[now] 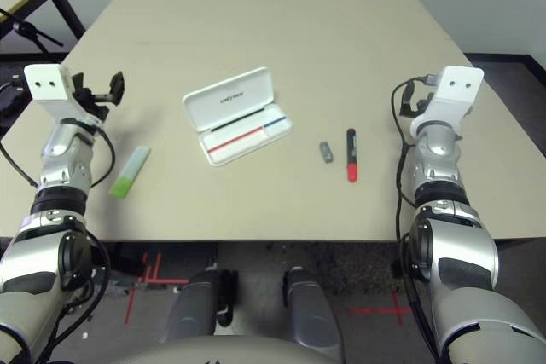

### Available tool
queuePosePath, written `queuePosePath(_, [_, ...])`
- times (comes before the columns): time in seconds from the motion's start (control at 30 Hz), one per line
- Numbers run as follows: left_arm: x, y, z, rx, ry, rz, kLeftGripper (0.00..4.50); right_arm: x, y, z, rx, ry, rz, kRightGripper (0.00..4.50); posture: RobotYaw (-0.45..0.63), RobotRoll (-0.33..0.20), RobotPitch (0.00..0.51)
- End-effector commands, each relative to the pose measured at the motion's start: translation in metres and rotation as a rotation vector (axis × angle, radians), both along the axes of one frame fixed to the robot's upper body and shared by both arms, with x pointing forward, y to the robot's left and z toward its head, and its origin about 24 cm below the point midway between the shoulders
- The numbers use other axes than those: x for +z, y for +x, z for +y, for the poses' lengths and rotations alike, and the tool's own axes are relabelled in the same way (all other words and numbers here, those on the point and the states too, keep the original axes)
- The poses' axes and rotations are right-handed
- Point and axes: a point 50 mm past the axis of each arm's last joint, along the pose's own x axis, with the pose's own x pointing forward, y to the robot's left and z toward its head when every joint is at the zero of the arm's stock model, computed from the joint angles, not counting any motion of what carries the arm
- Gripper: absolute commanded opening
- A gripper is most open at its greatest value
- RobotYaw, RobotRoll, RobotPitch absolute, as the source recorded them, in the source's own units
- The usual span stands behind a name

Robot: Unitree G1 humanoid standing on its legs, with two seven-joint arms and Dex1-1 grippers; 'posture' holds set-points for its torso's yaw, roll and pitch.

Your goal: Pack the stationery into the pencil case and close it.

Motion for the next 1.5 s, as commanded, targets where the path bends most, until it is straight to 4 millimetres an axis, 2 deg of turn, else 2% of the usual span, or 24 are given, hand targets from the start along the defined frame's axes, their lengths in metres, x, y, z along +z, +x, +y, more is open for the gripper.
queuePosePath(0.03, [0.004,-0.001,0.006,0.008,0.018,-0.005,4.47,-0.006,-0.001,0.002,-0.008,0.012,0.005,4.50,0.00,0.000,0.073])
queuePosePath(0.33, [0.001,-0.004,0.006,0.014,0.019,-0.007,4.47,-0.003,0.002,0.003,0.008,0.012,0.007,4.50,0.01,0.000,0.075])
queuePosePath(0.47, [0.001,-0.005,0.007,0.015,0.018,-0.007,4.47,-0.001,0.005,0.009,0.075,0.014,0.015,4.50,0.02,0.000,0.077])
queuePosePath(0.63, [0.003,-0.007,0.011,0.021,0.022,-0.011,4.47,0.001,0.010,0.028,0.327,-0.014,0.038,4.50,0.03,0.000,0.082])
queuePosePath(0.77, [0.005,-0.011,0.016,0.028,0.032,-0.015,4.47,0.005,0.008,0.036,0.563,-0.044,0.102,4.50,0.04,0.000,0.084])
queuePosePath(0.97, [0.005,-0.024,0.029,0.042,0.050,-0.013,4.47,0.007,-0.010,0.042,0.892,-0.142,0.240,4.50,0.06,0.000,0.092])
queuePosePath(1.17, [0.006,-0.036,0.031,0.022,0.070,-0.003,4.47,0.009,-0.025,0.043,1.073,-0.170,0.348,4.50,0.08,0.000,0.096])
queuePosePath(1.23, [0.007,-0.039,0.028,-0.017,0.083,0.003,4.47,0.008,-0.029,0.044,1.123,-0.173,0.374,4.50,0.08,0.000,0.098])
queuePosePath(1.37, [0.012,-0.048,0.004,-0.231,0.165,0.053,4.47,0.008,-0.033,0.049,1.191,-0.176,0.411,4.50,0.09,0.000,0.100])
queuePosePath(1.5, [0.018,-0.066,-0.036,-0.548,0.200,0.110,4.47,0.006,-0.034,0.051,1.199,-0.185,0.424,4.50,0.09,0.000,0.106])
